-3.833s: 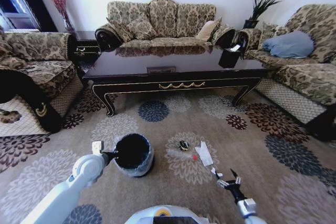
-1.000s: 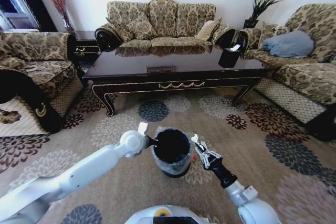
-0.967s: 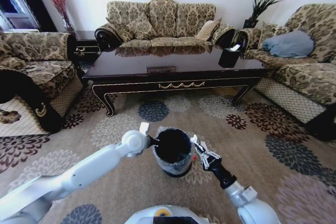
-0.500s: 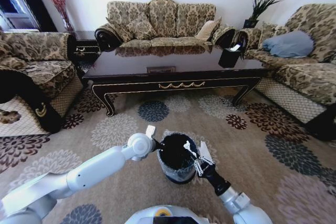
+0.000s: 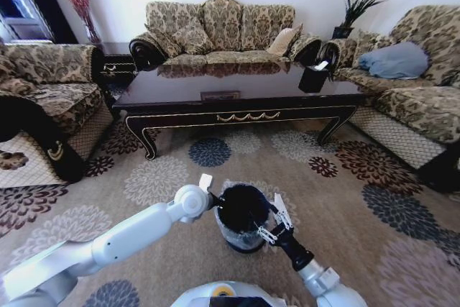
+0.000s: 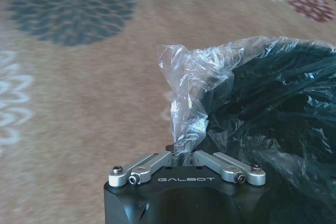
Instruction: Move to the front of the table and pick up the trash from the floor, then place it into the trash bin.
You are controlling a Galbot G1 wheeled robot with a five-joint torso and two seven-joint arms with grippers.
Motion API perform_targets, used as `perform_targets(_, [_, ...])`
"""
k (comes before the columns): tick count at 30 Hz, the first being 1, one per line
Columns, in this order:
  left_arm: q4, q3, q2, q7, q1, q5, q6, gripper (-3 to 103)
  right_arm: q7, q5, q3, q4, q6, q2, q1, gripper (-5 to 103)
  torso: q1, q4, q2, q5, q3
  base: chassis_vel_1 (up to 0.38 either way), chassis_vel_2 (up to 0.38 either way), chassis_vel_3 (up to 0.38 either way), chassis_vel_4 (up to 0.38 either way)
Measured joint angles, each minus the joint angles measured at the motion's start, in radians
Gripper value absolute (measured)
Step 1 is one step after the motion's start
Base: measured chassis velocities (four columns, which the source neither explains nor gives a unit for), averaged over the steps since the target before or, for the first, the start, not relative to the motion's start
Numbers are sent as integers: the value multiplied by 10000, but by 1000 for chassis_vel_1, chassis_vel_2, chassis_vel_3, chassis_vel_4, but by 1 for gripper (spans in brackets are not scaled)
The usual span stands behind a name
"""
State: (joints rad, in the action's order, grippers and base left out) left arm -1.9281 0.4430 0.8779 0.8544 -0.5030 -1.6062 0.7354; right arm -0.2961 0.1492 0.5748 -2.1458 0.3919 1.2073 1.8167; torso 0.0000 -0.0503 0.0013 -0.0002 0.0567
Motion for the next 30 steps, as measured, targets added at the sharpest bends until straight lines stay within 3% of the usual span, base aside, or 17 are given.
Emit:
perform_targets(2, [-17, -490, -283, -86, -280, 42, 0, 0, 81, 267, 184, 72, -68, 54, -195, 88, 0, 1, 0, 0, 0, 0, 0, 0, 0])
perform_targets(3, [-16, -687, -368, -117, -400, 71, 0, 0, 107, 349, 258, 109, -90, 91, -264, 88, 0, 1, 0, 0, 0, 0, 0, 0, 0])
perform_targets(4, [-23, -1327, -574, -163, -837, 173, 0, 0, 184, 641, 420, 244, -156, 156, -444, 97, 0, -1, 0, -1, 0, 0, 0, 0, 0])
perform_targets(5, [-23, -1327, -574, -163, -837, 173, 0, 0, 184, 641, 420, 244, -156, 156, -444, 97, 0, -1, 0, -1, 0, 0, 0, 0, 0])
perform_targets(8, [-120, -2413, -909, -273, -1568, 340, 0, 0, 290, 1057, 619, 807, -219, 173, -780, 100, 0, -1, 0, -3, 0, 0, 0, 0, 0])
perform_targets(9, [-216, -3182, -1159, -367, -2132, 450, 0, 0, 330, 1234, 717, 1435, -220, 142, -1105, 100, 0, 2, 1, 0, 0, 0, 0, 0, 0])
perform_targets(10, [-216, -3182, -1159, -367, -2132, 450, 0, 0, 330, 1234, 717, 1435, -220, 142, -1105, 100, 0, 2, 1, 0, 0, 0, 0, 0, 0])
perform_targets(12, [-420, -4366, -1720, -665, -3005, 590, 2, 0, 412, 1682, 628, 3179, -286, 137, -2020, 100, 0, 5, 0, 2, 0, 0, 0, 0, 0])
perform_targets(19, [-350, -4847, -1900, -1011, -3313, 710, 2, 0, 390, 1682, 525, 5702, -156, 479, -2961, 100, 0, -9, 0, 1, 0, 0, 0, 0, 0])
perform_targets(24, [-201, -5286, -2015, -1299, -3969, 1273, 4, 0, 310, 1853, 387, 7501, -124, 535, -3877, 100, 0, 9, 0, 2, 1, 0, 0, 0, 0])
perform_targets(30, [-302, -5459, -1950, -1470, -4411, 1486, 1, 0, 167, 1859, 329, 9249, 6, 511, -4720, 100, 0, -4, 0, 3, 0, 0, 0, 0, 0])
